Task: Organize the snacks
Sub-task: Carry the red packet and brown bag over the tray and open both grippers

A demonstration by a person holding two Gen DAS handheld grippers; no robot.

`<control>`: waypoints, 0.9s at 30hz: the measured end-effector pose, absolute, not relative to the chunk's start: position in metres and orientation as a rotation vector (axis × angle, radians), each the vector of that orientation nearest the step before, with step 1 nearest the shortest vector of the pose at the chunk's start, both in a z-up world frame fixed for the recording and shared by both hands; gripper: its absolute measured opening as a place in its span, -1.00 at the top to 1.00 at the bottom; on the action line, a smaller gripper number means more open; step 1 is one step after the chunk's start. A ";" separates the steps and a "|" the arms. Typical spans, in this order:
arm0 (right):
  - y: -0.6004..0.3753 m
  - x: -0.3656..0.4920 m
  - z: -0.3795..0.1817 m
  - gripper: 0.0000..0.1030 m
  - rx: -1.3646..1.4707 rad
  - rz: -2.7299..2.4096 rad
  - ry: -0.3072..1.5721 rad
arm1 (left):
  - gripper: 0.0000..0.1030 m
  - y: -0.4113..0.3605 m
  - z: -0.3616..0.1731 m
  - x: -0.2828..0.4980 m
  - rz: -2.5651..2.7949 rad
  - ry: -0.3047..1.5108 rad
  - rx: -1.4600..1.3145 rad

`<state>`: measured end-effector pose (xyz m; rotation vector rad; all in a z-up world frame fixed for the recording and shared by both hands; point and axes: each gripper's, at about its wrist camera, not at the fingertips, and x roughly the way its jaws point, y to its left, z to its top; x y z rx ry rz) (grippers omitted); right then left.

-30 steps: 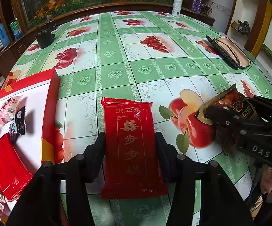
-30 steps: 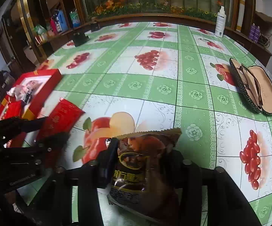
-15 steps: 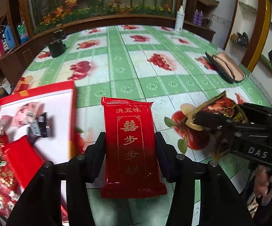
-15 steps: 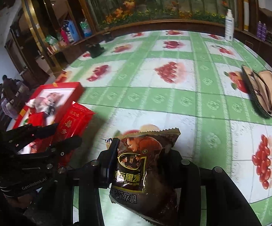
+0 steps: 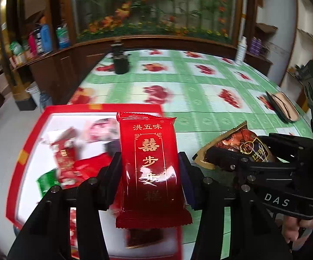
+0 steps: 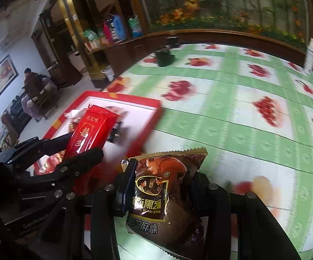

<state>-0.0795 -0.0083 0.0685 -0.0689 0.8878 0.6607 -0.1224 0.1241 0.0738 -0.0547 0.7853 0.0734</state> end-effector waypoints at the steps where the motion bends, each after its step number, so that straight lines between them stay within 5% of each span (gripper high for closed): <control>1: -0.002 -0.081 0.069 0.15 -0.066 0.670 0.888 | 0.05 0.129 0.073 -0.124 0.085 0.783 -0.060; 27: 0.110 -0.085 0.055 0.16 -0.139 0.741 0.885 | 0.05 0.224 0.051 -0.148 0.238 0.780 -0.176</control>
